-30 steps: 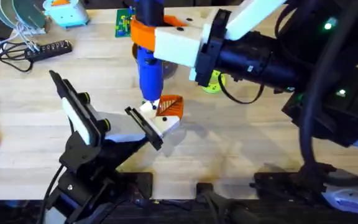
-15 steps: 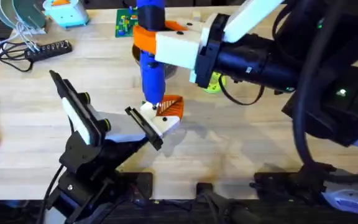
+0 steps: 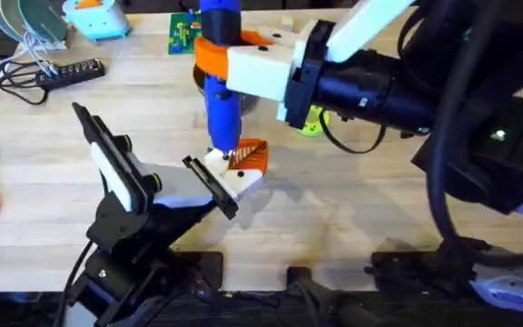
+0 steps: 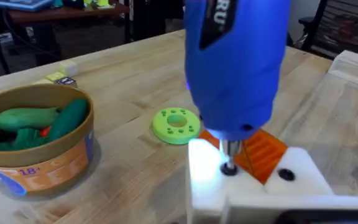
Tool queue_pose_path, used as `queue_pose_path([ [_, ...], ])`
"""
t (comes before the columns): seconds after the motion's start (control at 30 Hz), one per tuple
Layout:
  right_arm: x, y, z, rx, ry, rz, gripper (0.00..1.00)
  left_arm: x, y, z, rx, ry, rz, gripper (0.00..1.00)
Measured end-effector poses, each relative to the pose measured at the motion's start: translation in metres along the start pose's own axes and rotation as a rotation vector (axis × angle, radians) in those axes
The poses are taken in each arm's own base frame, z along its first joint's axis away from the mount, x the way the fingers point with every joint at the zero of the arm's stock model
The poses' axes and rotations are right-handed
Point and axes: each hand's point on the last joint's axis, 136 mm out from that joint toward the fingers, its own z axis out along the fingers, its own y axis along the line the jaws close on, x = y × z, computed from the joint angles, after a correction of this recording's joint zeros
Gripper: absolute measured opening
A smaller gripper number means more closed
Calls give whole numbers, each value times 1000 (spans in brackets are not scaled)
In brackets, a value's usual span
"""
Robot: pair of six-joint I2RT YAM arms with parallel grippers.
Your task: Pick up the gripper from the table and insert it into the empty holder that is missing its gripper. Then pick up a screw, insert it into the mounting hole, and use the screwdriver to tighten it. Finally, clean up the table by picking up the vegetable and placing it into the bucket.
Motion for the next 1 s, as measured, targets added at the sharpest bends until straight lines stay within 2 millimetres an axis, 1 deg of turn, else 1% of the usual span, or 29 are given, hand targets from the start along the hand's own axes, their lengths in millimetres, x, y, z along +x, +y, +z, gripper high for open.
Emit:
queue_pose_path([
  [0.1, -9, 4, 0, -17, -39, -17, 85, 0, 0, 0, 0, -1, 0, 10],
  [0.27, -48, 18, -7, -73, -197, -81, 84, 0, 0, 0, 0, -1, 0, 10],
  [0.33, -59, 14, -11, -65, -233, -95, 84, 0, 0, 0, 0, 0, 0, 10],
  [0.4, -60, 2, -13, -29, -231, -107, 84, 0, 0, 0, 0, 0, 0, 10],
  [0.47, -55, -20, -16, 37, -194, -139, 84, 0, 0, 0, 0, 0, 0, 10],
  [0.53, -46, -48, -21, 125, -139, -208, 84, 0, 0, 0, 0, 0, 0, 10],
  [0.63, -38, -93, -34, 278, -61, -350, 83, 0, 0, 0, 0, 0, 0, 10],
  [0.7, -31, -130, -45, 403, 9, -458, 82, 0, 0, 0, 0, 0, 0, 10],
  [0.77, -20, -172, -60, 546, 107, -569, 81, 0, 0, 0, 0, 0, 0, 10],
  [0.83, -5, -215, -77, 683, 237, -679, 80, 0, 0, 0, 0, 0, 0, 10],
  [0.87, 2, -234, -86, 738, 302, -728, 80, 0, 0, 0, 0, 0, 0, 10],
  [0.93, 21, -268, -103, 827, 460, -829, 79, 0, 0, 0, 0, 0, 0, 10],
  [1.0, 42, -297, -118, 880, 627, -928, 79, 0, 0, 0, 0, 0, 0, 10],
])
